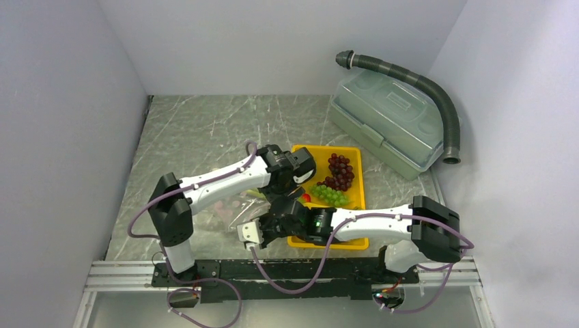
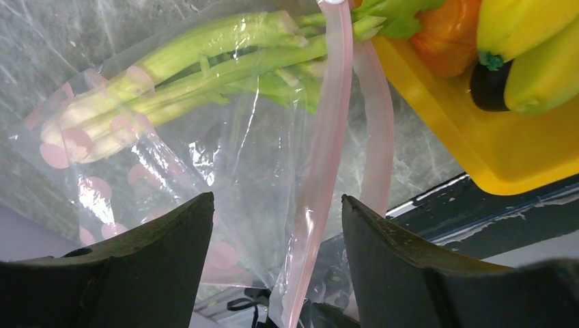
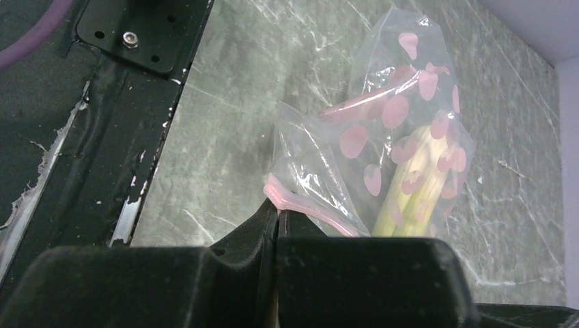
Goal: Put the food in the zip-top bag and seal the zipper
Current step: Adjust the zipper food storage bag at the center of the board, then pick up the fake vegetable from the bin.
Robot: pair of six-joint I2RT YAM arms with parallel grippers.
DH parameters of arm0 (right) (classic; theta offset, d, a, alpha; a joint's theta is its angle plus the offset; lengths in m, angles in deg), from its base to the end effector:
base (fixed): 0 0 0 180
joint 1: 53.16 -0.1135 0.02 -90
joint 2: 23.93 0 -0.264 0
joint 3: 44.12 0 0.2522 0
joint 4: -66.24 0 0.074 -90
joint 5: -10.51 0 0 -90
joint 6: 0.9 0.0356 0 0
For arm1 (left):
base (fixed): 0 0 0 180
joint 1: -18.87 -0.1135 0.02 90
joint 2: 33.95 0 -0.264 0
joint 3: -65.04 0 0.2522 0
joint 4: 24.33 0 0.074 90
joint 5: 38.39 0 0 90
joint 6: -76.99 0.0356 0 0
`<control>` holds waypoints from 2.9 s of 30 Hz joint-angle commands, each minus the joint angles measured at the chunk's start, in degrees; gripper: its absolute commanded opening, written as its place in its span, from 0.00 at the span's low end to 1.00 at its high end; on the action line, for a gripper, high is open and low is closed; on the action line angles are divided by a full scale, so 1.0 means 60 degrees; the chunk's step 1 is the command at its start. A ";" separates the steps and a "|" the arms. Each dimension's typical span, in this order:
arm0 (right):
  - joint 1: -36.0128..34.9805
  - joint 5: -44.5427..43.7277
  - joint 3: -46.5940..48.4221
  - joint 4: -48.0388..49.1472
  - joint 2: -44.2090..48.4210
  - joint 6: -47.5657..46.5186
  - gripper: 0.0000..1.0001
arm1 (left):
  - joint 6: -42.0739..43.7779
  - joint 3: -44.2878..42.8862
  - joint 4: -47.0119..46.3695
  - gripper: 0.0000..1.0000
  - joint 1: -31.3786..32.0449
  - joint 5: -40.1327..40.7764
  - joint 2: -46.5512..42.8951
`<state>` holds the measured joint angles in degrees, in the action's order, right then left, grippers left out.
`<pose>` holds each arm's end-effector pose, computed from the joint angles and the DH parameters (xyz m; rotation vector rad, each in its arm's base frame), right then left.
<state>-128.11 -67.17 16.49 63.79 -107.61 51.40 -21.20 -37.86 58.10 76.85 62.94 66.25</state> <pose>0.0761 0.3121 0.2302 -1.7899 1.0243 0.6249 0.1852 -0.2829 0.2780 1.1901 2.6255 0.0982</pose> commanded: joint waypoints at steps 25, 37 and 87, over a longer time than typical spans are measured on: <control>-0.0119 -0.0689 -0.0484 0.1205 0.0715 0.0785 0.12 | -0.0506 -0.1019 0.1545 0.00 0.0474 0.2187 0.0542; -0.0119 -0.1848 -0.0851 0.0699 0.2330 0.1791 0.43 | -0.0451 -0.0637 0.0506 0.00 0.0237 0.2461 -0.0872; 0.4393 0.0504 0.0916 -0.3062 0.3526 1.1108 0.50 | -0.1334 0.1922 -0.2583 0.00 -0.0740 0.1791 -0.5143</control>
<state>-101.89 -71.54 24.20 43.53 -89.66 116.49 -28.83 -25.77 44.92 72.72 73.91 36.61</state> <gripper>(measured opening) 0.513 0.013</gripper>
